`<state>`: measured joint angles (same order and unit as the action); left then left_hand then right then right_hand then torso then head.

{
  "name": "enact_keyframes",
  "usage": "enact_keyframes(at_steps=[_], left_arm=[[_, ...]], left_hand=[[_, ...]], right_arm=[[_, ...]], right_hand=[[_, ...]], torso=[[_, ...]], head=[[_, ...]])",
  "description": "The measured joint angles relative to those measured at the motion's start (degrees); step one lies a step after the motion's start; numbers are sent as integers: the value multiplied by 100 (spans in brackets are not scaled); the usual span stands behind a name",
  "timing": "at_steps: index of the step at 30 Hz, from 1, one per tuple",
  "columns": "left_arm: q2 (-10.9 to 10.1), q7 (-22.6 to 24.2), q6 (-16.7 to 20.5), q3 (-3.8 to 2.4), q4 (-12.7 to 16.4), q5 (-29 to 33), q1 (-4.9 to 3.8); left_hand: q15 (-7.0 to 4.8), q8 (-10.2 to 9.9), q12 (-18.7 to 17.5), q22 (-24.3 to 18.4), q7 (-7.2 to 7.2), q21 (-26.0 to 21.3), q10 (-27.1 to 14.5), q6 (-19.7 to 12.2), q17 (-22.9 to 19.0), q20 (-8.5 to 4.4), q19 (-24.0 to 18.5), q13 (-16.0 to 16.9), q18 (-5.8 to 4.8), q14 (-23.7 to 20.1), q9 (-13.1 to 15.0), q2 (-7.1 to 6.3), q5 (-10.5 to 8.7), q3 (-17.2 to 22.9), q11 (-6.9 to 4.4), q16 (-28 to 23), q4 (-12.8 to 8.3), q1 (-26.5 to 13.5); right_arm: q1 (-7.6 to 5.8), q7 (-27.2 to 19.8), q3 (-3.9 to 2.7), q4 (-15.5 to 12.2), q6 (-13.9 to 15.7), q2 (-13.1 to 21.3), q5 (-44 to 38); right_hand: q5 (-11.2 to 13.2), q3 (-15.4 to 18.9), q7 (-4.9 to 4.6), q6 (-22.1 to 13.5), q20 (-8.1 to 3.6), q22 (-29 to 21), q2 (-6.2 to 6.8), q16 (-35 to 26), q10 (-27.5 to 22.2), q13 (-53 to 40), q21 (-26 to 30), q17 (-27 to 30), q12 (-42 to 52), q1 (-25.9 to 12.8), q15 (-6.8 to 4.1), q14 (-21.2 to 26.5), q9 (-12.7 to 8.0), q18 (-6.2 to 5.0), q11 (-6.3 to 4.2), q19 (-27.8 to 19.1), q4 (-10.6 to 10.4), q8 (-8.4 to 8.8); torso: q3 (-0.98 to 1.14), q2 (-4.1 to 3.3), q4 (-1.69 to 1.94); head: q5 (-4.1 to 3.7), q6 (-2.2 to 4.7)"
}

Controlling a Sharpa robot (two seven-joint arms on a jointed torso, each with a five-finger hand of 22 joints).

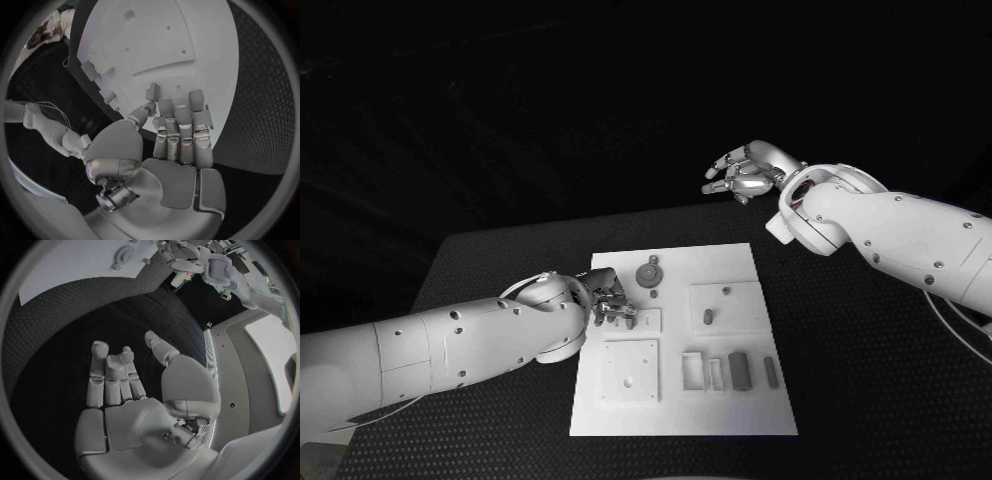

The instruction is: Assemble the parts on the task board

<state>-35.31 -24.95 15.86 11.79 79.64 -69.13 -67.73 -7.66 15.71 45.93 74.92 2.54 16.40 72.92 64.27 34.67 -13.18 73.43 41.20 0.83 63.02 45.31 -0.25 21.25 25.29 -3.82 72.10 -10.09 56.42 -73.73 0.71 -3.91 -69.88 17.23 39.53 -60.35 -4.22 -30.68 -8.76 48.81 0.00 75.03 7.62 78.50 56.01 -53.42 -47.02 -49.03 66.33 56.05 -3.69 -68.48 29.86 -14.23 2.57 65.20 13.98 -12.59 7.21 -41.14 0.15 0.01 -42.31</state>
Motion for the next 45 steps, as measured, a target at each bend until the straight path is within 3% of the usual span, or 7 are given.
enact_keyframes(at_steps=[17,26,30,31,33,45], left_arm=[[-17,106,121,-1,0,37,7],[-14,110,136,-1,-17,81,7],[-12,111,139,0,-20,95,8],[-10,116,142,0,-25,100,8],[-4,116,145,0,-35,106,8],[30,130,183,0,-63,128,19]], left_hand=[[1,1,0,-1,0,23,27,41,-16,-1,20,-15,0,34,-25,1,20,21,10,0,21,1],[-2,6,0,-1,44,22,27,-2,-35,0,20,-28,0,30,-57,-50,-112,44,11,0,12,-29],[-22,-36,0,-1,32,21,27,-32,-39,1,19,-28,1,10,-91,-136,-139,177,11,0,-111,-58],[-44,-45,-1,-2,23,20,27,-43,-44,0,19,-28,1,-8,-92,-153,-143,466,10,0,-386,-23],[-44,-44,-1,-2,42,20,27,-62,-45,0,19,-29,1,-8,-81,-183,-158,584,10,0,-503,-54],[-43,-39,-1,-2,41,19,5,-62,-48,1,18,-34,1,-8,-74,-229,-178,615,32,0,-529,-100]], right_arm=[[3,-1,0,-1,0,9,2],[4,-1,0,-1,-2,10,3],[4,0,0,-1,-3,10,3],[4,1,0,-1,-3,10,3],[4,1,0,-1,-4,10,4],[4,1,0,1,-5,10,5]], right_hand=[[0,5,-3,-6,1,0,0,0,0,-1,0,0,0,0,0,0,-5,0,0,-1,-4,0],[0,16,7,-14,3,0,0,0,0,-1,0,0,0,0,0,0,-5,0,0,-2,-16,0],[0,16,8,-14,4,0,-12,0,0,6,0,0,0,-12,0,0,-5,0,0,-3,-16,0],[0,16,8,-14,1,0,-18,0,0,6,0,0,0,-18,0,0,-5,0,0,0,-16,0],[0,16,8,-14,-4,0,-24,0,0,6,0,0,0,-24,0,0,-5,0,0,6,-16,0],[0,16,20,-3,-2,0,-24,0,0,5,0,0,0,-24,0,0,-10,0,0,21,-16,0]], torso=[[-1,3,1],[3,3,-2],[2,3,-2],[2,3,-2],[2,3,-2],[2,3,-3]], head=[[-3,-8],[2,-2],[2,3],[2,3],[2,3],[-5,6]])
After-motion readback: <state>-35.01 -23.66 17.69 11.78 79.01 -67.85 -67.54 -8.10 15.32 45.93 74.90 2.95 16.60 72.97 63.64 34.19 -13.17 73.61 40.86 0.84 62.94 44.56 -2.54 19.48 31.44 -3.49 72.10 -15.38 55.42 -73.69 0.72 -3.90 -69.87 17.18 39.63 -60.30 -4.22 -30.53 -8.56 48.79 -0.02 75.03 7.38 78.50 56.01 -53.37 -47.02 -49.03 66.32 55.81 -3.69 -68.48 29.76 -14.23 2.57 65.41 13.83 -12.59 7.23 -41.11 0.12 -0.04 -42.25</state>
